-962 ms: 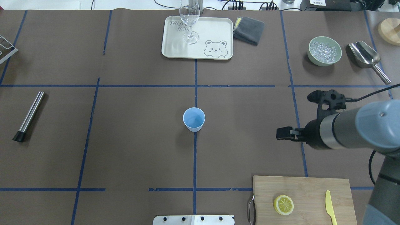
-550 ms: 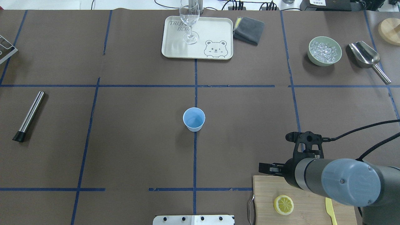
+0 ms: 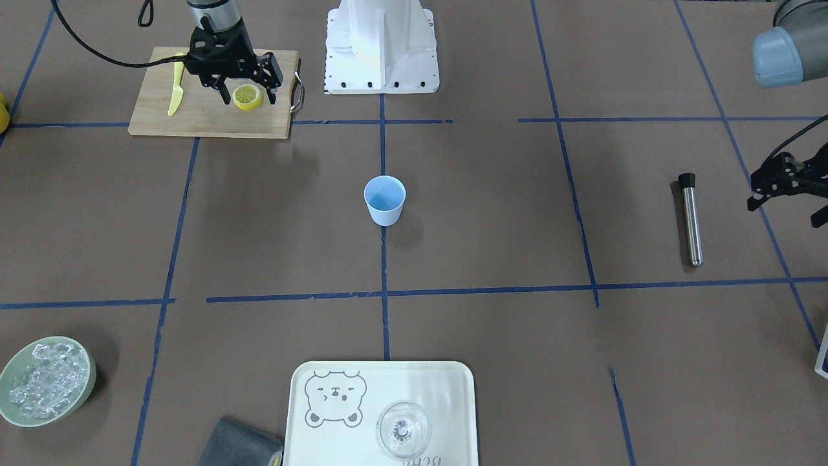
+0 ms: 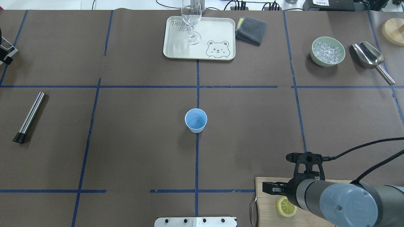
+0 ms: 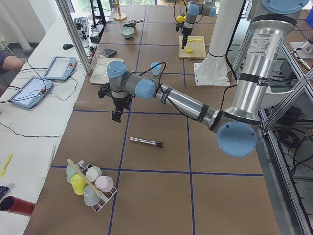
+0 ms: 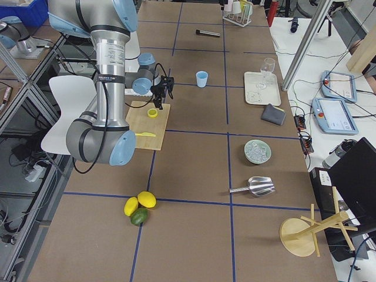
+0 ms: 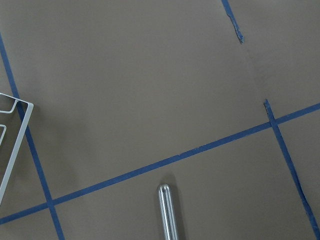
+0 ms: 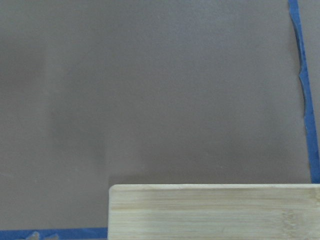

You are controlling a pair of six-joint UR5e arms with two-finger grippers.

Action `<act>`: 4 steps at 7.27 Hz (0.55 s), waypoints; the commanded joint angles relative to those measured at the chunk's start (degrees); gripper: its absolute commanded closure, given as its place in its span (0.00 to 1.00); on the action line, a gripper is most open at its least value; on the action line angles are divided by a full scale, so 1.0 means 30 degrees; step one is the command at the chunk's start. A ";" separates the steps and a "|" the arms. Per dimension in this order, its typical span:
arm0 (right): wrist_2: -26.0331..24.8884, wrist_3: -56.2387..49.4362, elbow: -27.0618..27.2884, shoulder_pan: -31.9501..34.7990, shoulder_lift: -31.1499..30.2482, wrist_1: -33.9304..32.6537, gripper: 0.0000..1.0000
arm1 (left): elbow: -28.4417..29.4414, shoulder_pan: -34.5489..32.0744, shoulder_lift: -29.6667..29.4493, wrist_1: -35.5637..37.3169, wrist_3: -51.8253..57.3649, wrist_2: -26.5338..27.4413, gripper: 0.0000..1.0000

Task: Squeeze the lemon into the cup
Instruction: 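Move the right gripper down over the lemon slice on the cutting board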

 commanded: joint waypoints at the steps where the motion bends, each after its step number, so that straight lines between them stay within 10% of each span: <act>1: 0.0123 0.0006 -0.0510 -0.0316 -0.0251 0.0051 0.00 | 0.0472 0.0024 0.0016 -0.0664 -0.0044 -0.0026 0.00; 4: 0.0300 0.0006 -0.0660 -0.0638 -0.0104 0.0051 0.00 | 0.0502 0.0024 0.0046 -0.0665 -0.0044 -0.0027 0.00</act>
